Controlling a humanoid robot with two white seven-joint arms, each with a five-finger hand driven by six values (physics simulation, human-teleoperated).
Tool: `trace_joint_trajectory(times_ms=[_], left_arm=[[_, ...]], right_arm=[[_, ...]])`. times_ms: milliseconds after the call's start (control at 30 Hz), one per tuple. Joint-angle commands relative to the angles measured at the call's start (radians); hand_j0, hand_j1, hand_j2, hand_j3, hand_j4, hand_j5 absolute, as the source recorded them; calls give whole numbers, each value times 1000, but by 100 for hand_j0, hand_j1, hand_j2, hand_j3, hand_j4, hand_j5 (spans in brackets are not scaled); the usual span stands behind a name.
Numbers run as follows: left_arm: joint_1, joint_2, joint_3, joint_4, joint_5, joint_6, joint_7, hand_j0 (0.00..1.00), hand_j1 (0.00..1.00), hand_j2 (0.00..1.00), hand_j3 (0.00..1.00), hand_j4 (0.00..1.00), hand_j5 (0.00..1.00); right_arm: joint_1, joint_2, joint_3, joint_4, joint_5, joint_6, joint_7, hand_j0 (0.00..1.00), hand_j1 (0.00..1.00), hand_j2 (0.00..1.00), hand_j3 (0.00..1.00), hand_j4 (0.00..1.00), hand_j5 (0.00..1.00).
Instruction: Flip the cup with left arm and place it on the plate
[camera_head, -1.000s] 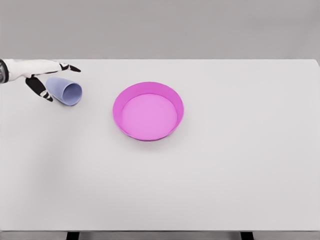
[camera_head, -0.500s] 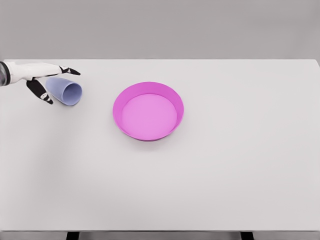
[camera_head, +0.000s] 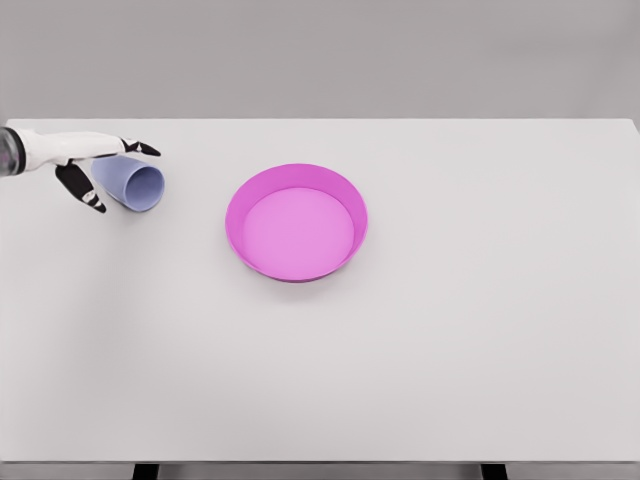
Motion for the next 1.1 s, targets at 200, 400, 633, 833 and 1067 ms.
trace_joint_trajectory(times_ms=[200,400,633,833,1067], left_arm=[[-14,-33,1,44,1,3,0,100,100,100,100,100,100],[-14,-33,-2,44,-16,3,0,100,100,100,100,100,100],[-9,-35,3,43,-37,3,0,82,82,82,82,82,82],[-8,-42,-5,44,-37,3,0,71,71,71,71,71,71],[-3,-41,6,41,-26,3,0,65,65,65,65,65,65]], right_arm=[[0,0,-1,0,0,0,0,100,100,100,100,100,100],[0,0,1,0,0,0,0,100,100,100,100,100,100],[0,0,1,0,0,0,0,100,100,100,100,100,100],[0,0,-1,0,0,0,0,100,100,100,100,100,100],[0,0,-1,0,0,0,0,100,100,100,100,100,100]])
